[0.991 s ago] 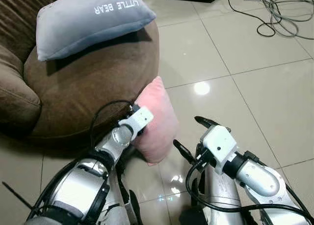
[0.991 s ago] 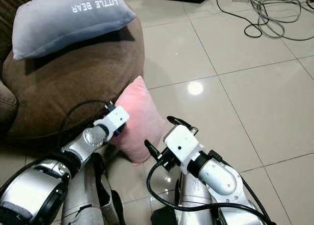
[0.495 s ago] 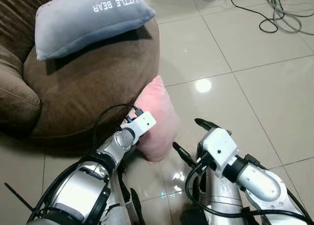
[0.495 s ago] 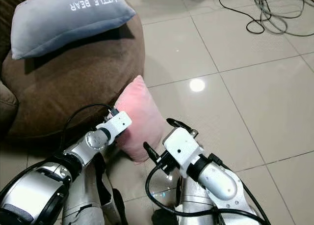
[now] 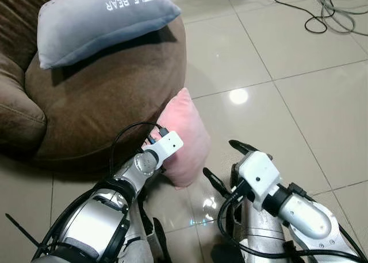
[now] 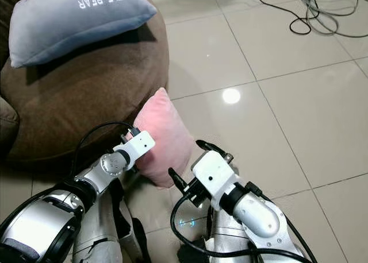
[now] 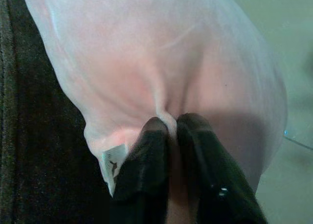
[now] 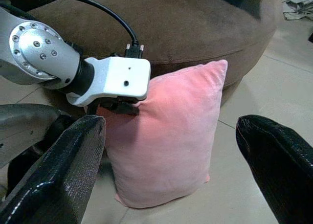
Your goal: Move the pillow to the sofa from floor
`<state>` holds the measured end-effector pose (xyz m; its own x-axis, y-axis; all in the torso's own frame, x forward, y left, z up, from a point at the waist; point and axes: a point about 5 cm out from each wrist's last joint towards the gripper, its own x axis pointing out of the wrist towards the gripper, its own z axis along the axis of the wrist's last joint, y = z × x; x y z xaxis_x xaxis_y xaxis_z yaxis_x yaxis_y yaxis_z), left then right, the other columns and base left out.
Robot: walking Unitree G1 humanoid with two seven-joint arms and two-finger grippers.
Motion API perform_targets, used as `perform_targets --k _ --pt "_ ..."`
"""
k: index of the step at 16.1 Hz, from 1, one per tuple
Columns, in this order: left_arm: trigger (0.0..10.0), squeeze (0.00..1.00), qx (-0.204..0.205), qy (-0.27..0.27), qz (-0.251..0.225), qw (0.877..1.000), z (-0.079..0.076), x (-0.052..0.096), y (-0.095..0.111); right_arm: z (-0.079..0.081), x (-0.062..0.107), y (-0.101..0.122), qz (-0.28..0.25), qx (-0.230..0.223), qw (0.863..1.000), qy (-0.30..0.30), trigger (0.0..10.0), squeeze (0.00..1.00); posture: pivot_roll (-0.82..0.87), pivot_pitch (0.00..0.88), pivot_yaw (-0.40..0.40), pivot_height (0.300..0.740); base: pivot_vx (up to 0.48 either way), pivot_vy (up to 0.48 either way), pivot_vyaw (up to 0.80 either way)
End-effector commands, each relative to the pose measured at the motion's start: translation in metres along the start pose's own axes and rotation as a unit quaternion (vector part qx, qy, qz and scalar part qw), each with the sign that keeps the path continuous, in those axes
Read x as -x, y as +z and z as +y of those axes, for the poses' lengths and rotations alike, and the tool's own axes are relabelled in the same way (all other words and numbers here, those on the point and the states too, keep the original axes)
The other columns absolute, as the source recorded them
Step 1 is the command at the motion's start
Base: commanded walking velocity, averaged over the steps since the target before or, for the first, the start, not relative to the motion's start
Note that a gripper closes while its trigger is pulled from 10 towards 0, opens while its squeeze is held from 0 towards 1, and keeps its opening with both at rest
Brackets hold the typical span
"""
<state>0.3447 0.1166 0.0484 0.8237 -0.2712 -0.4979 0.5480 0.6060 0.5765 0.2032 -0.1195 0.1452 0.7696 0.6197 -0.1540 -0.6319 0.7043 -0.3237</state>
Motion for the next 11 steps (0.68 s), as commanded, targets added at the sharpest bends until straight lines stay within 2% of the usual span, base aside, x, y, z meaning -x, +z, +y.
perform_targets --k 1,7,11 --pt "0.0 0.00 0.002 -0.020 0.018 1.000 -0.012 0.002 -0.013 0.005 0.002 0.001 0.002 -0.004 1.000 0.004 10.0 0.03 -0.08 0.314 0.105 0.500 0.000 0.000 0.00" --pt "0.0 0.00 0.021 -0.027 0.002 0.999 -0.018 0.002 -0.009 0.010 0.006 0.001 0.009 -0.013 1.000 0.004 10.0 0.03 -0.09 0.336 0.109 0.500 0.000 0.000 0.00" --pt "0.0 0.00 0.012 -0.042 0.014 0.999 -0.026 0.003 -0.016 0.010 0.010 0.002 0.014 -0.009 1.000 0.006 10.0 0.04 -0.10 0.339 0.107 0.500 0.000 0.000 0.00"
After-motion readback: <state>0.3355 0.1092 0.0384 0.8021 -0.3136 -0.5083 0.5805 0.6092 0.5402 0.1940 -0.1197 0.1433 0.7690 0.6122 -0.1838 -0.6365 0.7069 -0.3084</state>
